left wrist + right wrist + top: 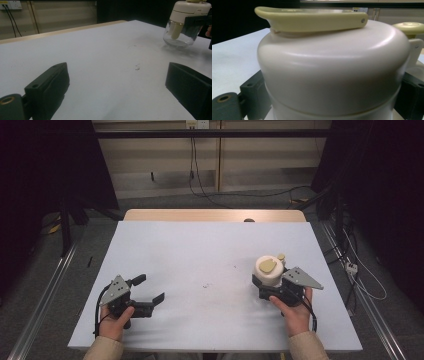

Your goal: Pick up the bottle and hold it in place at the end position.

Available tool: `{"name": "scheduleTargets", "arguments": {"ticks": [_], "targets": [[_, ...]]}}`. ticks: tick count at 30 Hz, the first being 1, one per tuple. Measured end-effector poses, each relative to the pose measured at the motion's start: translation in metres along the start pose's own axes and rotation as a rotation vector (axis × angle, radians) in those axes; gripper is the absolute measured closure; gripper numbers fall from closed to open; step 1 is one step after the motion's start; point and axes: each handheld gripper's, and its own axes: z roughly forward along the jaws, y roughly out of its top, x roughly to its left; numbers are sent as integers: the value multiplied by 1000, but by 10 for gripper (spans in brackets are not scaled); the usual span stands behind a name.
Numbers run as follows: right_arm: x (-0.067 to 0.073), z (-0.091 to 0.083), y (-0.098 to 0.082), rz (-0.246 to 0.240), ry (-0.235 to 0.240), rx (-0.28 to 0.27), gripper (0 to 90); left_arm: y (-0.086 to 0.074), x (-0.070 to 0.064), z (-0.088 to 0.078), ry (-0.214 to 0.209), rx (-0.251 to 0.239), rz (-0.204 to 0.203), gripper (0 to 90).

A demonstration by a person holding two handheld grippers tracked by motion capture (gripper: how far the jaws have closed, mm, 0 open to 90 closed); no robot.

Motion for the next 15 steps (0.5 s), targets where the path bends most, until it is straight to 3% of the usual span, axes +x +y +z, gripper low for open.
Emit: {"name": "scheduleTargets", "arguments": {"ticks": [15], "targets": [[12, 19, 10, -9, 24, -2, 80, 1, 0, -1, -4, -16, -20, 47]]}}
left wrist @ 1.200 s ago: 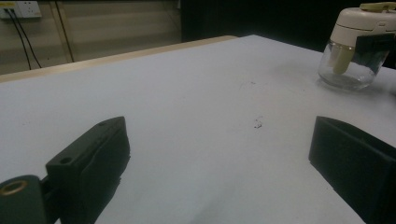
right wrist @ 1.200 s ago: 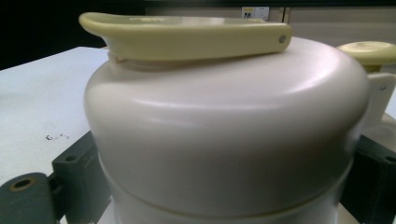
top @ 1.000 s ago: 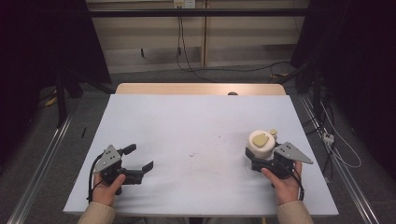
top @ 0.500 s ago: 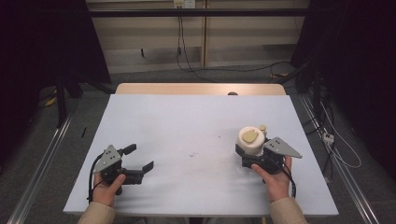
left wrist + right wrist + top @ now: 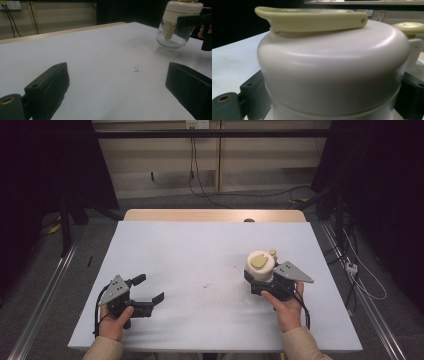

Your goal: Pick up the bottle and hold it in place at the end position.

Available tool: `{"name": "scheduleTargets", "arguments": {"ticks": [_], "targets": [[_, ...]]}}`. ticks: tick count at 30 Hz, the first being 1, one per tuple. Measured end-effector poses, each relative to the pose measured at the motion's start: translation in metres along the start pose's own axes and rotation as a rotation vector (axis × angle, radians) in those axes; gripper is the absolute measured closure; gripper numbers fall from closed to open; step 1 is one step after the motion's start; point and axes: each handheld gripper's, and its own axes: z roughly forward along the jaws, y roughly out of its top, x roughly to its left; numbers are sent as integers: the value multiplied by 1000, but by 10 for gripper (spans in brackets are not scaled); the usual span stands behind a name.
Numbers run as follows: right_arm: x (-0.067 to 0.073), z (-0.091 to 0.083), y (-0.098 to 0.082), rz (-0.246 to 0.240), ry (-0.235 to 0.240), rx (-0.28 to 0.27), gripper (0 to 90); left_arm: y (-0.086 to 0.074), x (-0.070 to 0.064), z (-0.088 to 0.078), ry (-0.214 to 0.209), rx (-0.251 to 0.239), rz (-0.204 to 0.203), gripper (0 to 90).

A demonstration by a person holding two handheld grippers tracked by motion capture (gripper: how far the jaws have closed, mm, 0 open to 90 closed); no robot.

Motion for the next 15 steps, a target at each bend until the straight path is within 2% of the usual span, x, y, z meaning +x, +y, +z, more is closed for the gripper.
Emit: {"name": "scheduleTargets", "arguments": {"ticks": [15], "targets": [[15, 22, 5, -13, 34, 7, 79, 0, 4, -4, 6, -15, -20, 45]]}}
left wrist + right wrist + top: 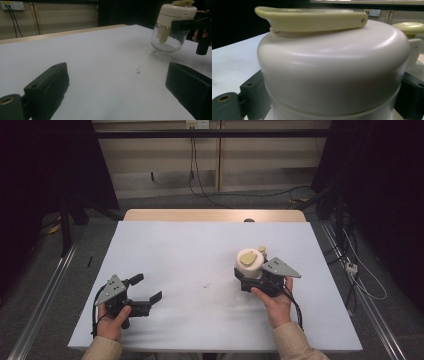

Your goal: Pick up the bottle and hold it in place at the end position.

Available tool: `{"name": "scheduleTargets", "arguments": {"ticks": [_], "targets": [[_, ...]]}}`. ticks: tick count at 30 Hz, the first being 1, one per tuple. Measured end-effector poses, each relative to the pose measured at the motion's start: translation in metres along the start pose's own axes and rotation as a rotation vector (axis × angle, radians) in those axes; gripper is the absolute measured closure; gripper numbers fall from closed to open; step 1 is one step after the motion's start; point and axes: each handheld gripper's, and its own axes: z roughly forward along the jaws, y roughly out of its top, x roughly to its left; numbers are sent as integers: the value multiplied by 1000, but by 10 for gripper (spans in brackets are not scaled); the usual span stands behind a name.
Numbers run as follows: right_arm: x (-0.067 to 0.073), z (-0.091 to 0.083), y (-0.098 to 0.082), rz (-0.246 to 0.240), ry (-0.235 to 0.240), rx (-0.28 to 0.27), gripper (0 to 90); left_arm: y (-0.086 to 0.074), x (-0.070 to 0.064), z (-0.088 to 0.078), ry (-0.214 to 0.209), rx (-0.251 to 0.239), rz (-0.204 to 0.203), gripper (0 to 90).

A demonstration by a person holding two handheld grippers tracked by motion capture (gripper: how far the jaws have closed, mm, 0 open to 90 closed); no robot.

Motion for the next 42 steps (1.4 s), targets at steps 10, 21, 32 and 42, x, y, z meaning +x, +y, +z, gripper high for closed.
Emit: {"name": "scheduleTargets", "arguments": {"ticks": [10, 21, 32, 42], "targets": [[5, 11, 3, 0, 13, -5, 79, 0, -1, 0, -5, -2, -3, 45], [11, 25, 7, 1, 34, -5, 80, 0, -1, 0, -11, -1, 1, 46], [18, 39, 8, 13, 53, -7, 80, 0, 0, -1, -12, -4, -2, 47], [19, 45, 9, 24, 59, -11, 80, 0, 0, -1, -14, 1, 0, 47]]}}
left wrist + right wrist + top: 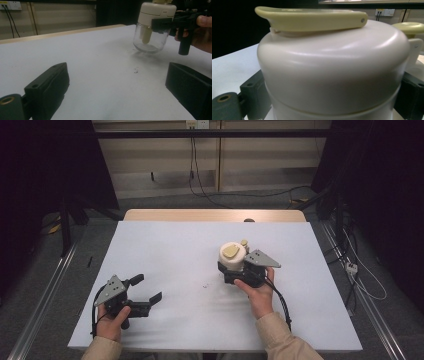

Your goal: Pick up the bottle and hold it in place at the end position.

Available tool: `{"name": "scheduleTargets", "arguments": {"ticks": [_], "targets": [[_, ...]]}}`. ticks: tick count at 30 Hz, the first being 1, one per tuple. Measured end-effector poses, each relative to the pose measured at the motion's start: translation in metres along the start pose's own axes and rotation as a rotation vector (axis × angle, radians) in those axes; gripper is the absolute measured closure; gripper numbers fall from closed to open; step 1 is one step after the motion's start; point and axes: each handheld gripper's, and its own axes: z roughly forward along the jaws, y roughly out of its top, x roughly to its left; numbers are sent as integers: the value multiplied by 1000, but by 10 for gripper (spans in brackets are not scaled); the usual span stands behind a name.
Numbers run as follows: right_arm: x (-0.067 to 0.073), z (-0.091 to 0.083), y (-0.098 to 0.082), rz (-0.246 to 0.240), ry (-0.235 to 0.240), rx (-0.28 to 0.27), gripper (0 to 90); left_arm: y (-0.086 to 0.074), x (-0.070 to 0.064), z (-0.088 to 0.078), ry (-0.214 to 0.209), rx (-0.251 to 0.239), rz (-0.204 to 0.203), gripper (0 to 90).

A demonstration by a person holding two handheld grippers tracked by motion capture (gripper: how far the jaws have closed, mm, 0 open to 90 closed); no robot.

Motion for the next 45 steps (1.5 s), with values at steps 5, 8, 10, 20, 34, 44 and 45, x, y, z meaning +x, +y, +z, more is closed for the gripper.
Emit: {"name": "scheduleTargets", "arguments": {"ticks": [5, 8, 10, 20, 34, 44, 45], "targets": [[0, 3, 1, -3, -1, 2, 80, 0, 0, 0, 0, -1, 1, 47], [1, 5, 1, -1, 0, 2, 80, 0, 0, 0, 0, -4, 0, 47], [3, 6, 1, -1, 0, 3, 80, 0, 0, 0, -1, -4, 3, 47], [7, 15, 1, -10, 8, 0, 80, 0, 1, -1, -5, -7, -3, 47], [8, 27, -1, -3, 8, 13, 80, 0, 2, -2, -4, -5, -7, 47], [7, 32, -2, 3, 3, 12, 80, -1, 2, -1, -4, -2, -9, 47], [7, 33, -2, 5, 3, 14, 80, -1, 2, -1, -3, -2, -10, 47]]}}
